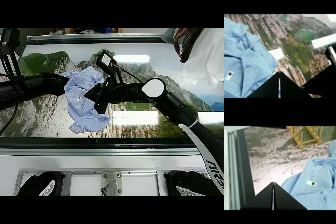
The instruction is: Fold the clothes and pants, and hang the long-sleeved shirts on hangers.
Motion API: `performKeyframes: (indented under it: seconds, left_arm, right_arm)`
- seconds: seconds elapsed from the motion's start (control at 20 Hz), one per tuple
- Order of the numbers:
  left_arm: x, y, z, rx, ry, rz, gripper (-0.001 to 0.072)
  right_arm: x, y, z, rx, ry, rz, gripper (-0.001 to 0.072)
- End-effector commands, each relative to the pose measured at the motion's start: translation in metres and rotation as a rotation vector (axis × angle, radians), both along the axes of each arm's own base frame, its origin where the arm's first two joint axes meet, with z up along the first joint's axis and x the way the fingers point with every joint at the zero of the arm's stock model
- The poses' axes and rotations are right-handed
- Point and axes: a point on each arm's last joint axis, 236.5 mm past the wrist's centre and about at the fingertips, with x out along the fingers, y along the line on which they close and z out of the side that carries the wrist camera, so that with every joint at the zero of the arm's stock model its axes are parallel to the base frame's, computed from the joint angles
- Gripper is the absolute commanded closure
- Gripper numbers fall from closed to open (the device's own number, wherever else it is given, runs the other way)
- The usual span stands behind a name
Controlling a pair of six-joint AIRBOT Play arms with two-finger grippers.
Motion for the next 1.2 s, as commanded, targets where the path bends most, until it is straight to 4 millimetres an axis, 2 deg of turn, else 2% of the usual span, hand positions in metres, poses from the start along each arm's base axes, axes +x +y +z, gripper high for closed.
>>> performKeyframes:
  seconds: [0.0,0.6,0.8,0.85,0.9,0.95,1.0,1.1,1.15]
  left_arm:
    - [0.0,0.0,0.0,0.0,0.0,0.001,0.0687]
    - [0.005,0.001,0.006,-0.011,-0.029,0.014,0.0686]
    - [0.006,0.002,0.008,-0.012,-0.036,0.018,0.0686]
    - [0.01,0.003,0.011,-0.013,-0.056,0.028,0.0686]
    - [0.013,0.005,0.013,-0.007,-0.073,0.029,0.0628]
    - [0.018,0.007,0.012,0.009,-0.088,0.028,0.0282]
    - [0.022,0.01,0.007,0.015,-0.075,0.035,0.0066]
    - [0.04,0.019,-0.024,0.033,0.011,0.058,0.0089]
    - [0.052,0.026,-0.047,0.069,0.06,0.072,0.0089]
  right_arm:
    - [0.0,0.0,-0.001,-0.001,0.001,0.001,0.0687]
    - [-0.001,0.001,0.0,0.004,0.005,0.001,0.0687]
    - [-0.004,0.005,0.011,0.06,0.045,0.004,0.0687]
    - [-0.01,0.007,0.015,0.084,0.07,0.023,0.0687]
    - [-0.011,0.008,0.018,0.098,0.079,0.026,0.0686]
    - [-0.008,0.007,0.018,0.099,0.075,0.017,0.0687]
    - [-0.005,0.003,0.019,0.098,0.071,0.008,0.0687]
    - [0.01,-0.015,0.034,0.122,0.061,-0.053,0.0688]
    - [0.024,-0.029,0.044,0.138,0.048,-0.116,0.0688]
